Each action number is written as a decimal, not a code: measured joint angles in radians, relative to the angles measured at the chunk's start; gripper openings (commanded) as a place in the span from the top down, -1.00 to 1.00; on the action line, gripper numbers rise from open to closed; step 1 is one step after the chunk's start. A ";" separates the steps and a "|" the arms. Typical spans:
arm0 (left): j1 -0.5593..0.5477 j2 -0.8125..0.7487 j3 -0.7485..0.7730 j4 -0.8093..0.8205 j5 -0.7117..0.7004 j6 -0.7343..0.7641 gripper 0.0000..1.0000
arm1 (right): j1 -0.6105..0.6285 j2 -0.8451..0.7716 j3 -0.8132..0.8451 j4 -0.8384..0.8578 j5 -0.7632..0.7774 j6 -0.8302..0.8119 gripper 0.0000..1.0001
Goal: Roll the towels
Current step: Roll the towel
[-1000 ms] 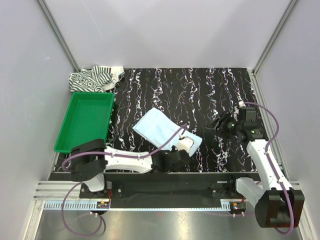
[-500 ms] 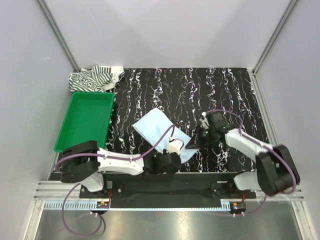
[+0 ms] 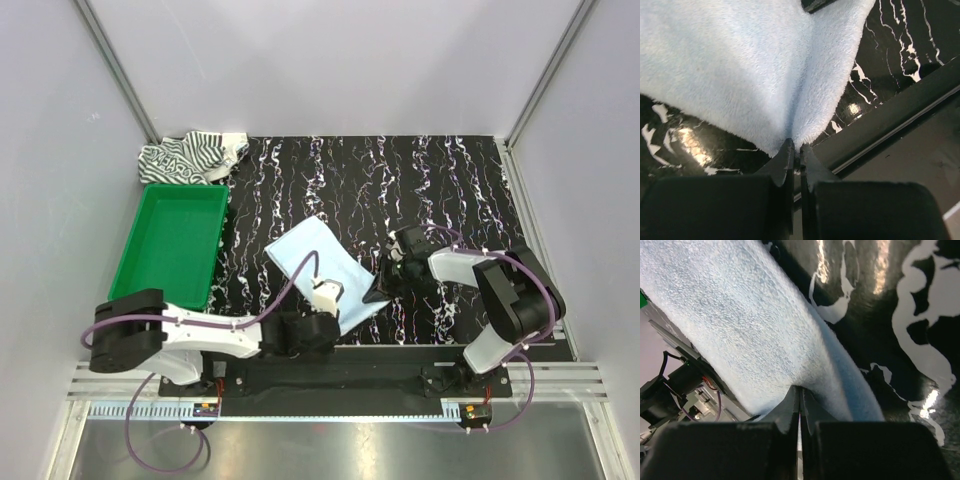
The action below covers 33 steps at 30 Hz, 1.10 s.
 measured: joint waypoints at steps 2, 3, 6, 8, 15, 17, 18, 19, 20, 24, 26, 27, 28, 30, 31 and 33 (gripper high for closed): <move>0.000 -0.060 -0.037 0.000 -0.016 -0.025 1.00 | 0.005 0.010 0.009 0.000 0.000 -0.004 1.00; 0.000 -0.088 -0.053 -0.001 -0.024 -0.035 1.00 | 0.006 0.012 0.012 -0.001 0.000 -0.005 0.99; 0.000 -0.153 -0.094 -0.005 -0.040 -0.065 1.00 | 0.007 0.013 0.013 -0.003 0.004 -0.011 0.80; 0.000 -0.181 -0.118 -0.006 -0.047 -0.082 1.00 | 0.008 0.010 0.013 -0.007 0.003 -0.011 0.52; 0.004 -0.207 -0.128 -0.077 -0.049 -0.143 1.00 | 0.006 -0.049 0.122 -0.143 0.082 -0.044 -0.50; 0.013 -0.198 -0.111 -0.122 -0.044 -0.159 1.00 | 0.005 -0.060 0.224 -0.238 0.145 -0.068 -0.56; 0.021 -0.192 -0.098 -0.144 -0.040 -0.166 1.00 | 0.005 -0.071 0.286 -0.274 0.181 -0.082 -0.56; 0.028 -0.187 -0.087 -0.158 -0.036 -0.172 1.00 | 0.005 -0.089 0.354 -0.309 0.223 -0.093 -0.54; 0.039 -0.182 -0.075 -0.172 -0.029 -0.183 1.00 | 0.005 -0.106 0.397 -0.324 0.249 -0.100 -0.52; 0.106 -0.182 -0.064 -0.188 0.029 -0.222 1.00 | 0.004 -0.245 0.470 -0.347 0.338 -0.108 -0.23; 0.159 -0.196 -0.080 -0.179 0.075 -0.243 1.00 | 0.002 -0.344 0.424 -0.338 0.341 -0.101 -0.06; 0.190 -0.214 -0.098 -0.172 0.101 -0.253 1.00 | 0.002 -0.386 0.393 -0.334 0.336 -0.097 0.03; 0.222 -0.235 -0.117 -0.163 0.129 -0.262 1.00 | 0.002 -0.435 0.346 -0.324 0.323 -0.090 0.21; 0.282 -0.267 -0.148 -0.158 0.177 -0.275 1.00 | 0.002 -0.511 0.259 -0.312 0.282 -0.076 0.49; 0.311 -0.274 -0.158 -0.155 0.203 -0.280 1.00 | 0.002 -0.537 0.215 -0.298 0.255 -0.063 0.55; 0.354 -0.272 -0.167 -0.152 0.249 -0.288 1.00 | 0.002 -0.579 0.119 -0.238 0.197 -0.037 0.72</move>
